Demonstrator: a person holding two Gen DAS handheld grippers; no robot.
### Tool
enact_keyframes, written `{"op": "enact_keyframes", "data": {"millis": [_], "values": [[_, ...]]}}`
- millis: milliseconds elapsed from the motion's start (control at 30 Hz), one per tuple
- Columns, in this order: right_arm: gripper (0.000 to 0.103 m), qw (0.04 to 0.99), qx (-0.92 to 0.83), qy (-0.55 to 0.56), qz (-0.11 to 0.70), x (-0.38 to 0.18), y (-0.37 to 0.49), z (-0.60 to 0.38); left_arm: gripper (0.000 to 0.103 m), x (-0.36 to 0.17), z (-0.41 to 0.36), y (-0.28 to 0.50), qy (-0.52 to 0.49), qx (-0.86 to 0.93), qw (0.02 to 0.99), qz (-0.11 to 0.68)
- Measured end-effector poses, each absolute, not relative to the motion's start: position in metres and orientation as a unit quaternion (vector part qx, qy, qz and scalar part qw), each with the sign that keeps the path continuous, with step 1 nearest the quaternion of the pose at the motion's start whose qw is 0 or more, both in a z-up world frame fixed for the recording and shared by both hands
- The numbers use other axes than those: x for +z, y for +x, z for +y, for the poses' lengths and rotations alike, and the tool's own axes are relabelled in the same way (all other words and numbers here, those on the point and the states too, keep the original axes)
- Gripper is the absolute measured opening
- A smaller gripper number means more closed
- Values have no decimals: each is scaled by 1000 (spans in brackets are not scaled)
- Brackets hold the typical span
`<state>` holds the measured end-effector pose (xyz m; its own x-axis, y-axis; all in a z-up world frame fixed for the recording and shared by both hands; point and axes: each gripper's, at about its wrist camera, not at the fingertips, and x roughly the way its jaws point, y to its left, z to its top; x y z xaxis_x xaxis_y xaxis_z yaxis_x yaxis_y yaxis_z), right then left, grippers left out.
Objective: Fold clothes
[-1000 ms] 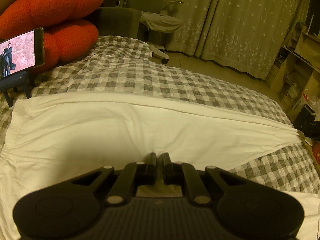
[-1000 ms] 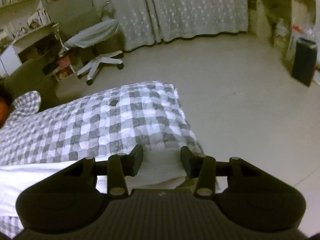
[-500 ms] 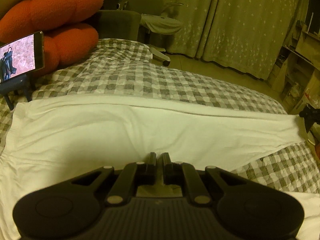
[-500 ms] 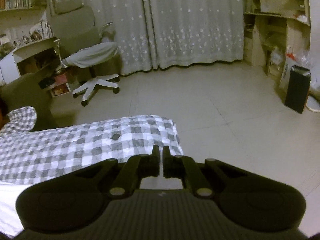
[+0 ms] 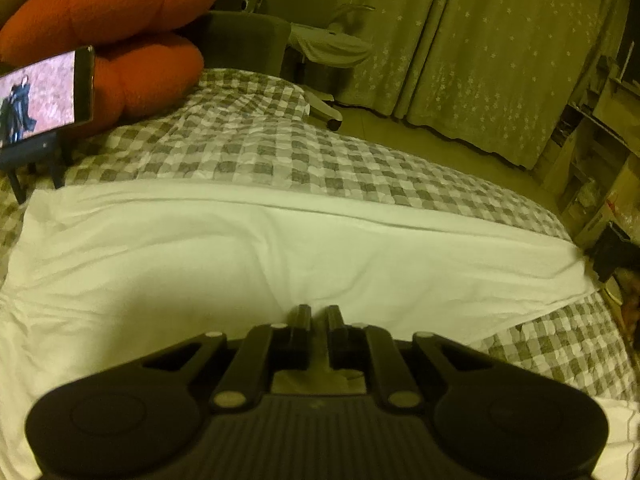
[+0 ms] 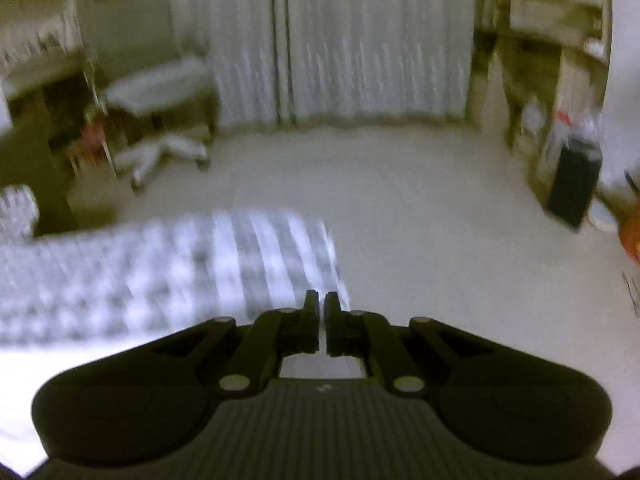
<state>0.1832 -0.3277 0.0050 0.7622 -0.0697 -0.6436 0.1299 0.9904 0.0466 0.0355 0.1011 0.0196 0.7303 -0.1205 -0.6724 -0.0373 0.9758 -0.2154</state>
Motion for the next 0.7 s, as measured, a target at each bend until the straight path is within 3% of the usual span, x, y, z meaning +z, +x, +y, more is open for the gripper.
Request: {"op": "enact_keyframes", "data": {"millis": [67, 100, 133, 233, 567, 633, 667, 700], "values": [[6, 939, -66, 53, 335, 12, 182, -329, 11, 20, 103, 36, -110, -19, 924, 365], [15, 942, -64, 56, 324, 20, 180, -327, 12, 20, 104, 36, -111, -17, 924, 364], [16, 947, -60, 58, 311, 28, 176, -324, 13, 21, 105, 36, -114, -14, 925, 363], [16, 957, -37, 59, 281, 52, 168, -313, 13, 20, 109, 38, -122, -8, 925, 361], [17, 914, 246, -71, 315, 40, 152, -185, 15, 18, 105, 40, -111, -7, 926, 360], [22, 902, 286, -87, 311, 41, 149, -159, 15, 18, 105, 40, -110, -8, 927, 359], [33, 896, 299, -91, 314, 40, 150, -150, 15, 18, 106, 40, -110, -9, 927, 359], [36, 891, 309, -93, 319, 39, 152, -142, 15, 18, 107, 40, -111, -10, 927, 359]]}}
